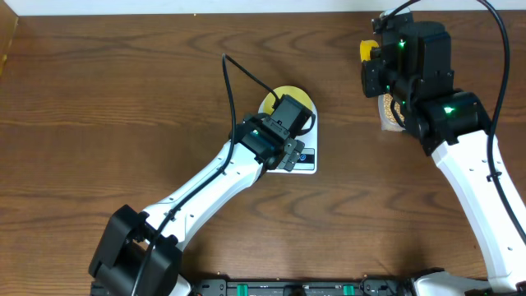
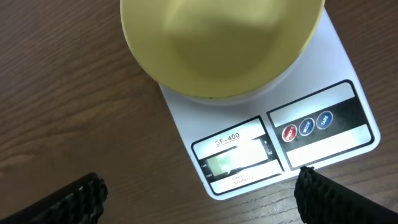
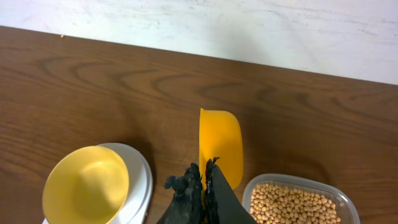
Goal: Scoop item into bowl and weigh 50g on scale
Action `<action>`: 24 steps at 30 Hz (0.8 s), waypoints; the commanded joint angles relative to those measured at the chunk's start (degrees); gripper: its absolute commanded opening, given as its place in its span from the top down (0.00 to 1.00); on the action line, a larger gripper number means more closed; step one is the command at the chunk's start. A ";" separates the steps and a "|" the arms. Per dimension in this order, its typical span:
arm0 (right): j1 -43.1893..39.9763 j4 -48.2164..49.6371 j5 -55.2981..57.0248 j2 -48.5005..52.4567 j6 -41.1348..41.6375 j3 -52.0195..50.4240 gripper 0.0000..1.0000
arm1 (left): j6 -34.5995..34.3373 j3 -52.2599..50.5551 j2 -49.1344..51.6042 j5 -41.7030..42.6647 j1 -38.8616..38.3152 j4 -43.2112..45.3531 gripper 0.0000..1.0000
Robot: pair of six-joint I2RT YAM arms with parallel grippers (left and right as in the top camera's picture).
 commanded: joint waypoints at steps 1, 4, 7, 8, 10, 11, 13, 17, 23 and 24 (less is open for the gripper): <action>-0.48 -0.96 -0.39 0.31 -0.11 0.94 0.99 | 0.70 -0.76 0.26 -0.94 0.09 -0.35 0.02; -0.26 -2.03 -0.39 0.31 0.02 0.94 0.99 | 0.72 -0.76 0.26 -0.94 0.09 -0.20 0.02; -0.22 -2.27 -0.39 0.33 0.00 0.94 0.99 | 0.72 -0.76 0.26 -0.94 0.09 -0.50 0.02; -0.22 -2.10 -0.37 0.33 -0.02 0.94 0.99 | 0.72 -0.76 0.26 -0.94 0.07 -0.48 0.02; -0.22 -1.57 -0.37 0.33 0.00 0.94 0.99 | 0.72 -0.76 0.26 -0.94 0.09 -0.46 0.02; -0.22 -1.38 -0.44 0.33 0.04 0.94 0.99 | 0.72 -0.76 0.26 -0.94 0.09 -0.42 0.02; 0.00 -1.38 -1.27 0.33 0.07 0.94 0.99 | 0.72 -0.76 0.26 -0.94 0.07 -0.37 0.02; 0.15 -0.70 -2.99 0.35 1.07 0.94 0.99 | 0.72 -0.76 0.26 -0.94 0.07 -0.42 0.02; 0.15 -1.01 -3.19 0.35 0.85 0.94 0.99 | 0.72 -0.76 0.26 -0.94 0.07 -0.37 0.02; 0.15 -1.01 -3.21 0.35 0.85 0.94 0.99 | 0.72 -0.76 0.26 -0.94 0.07 -0.37 0.02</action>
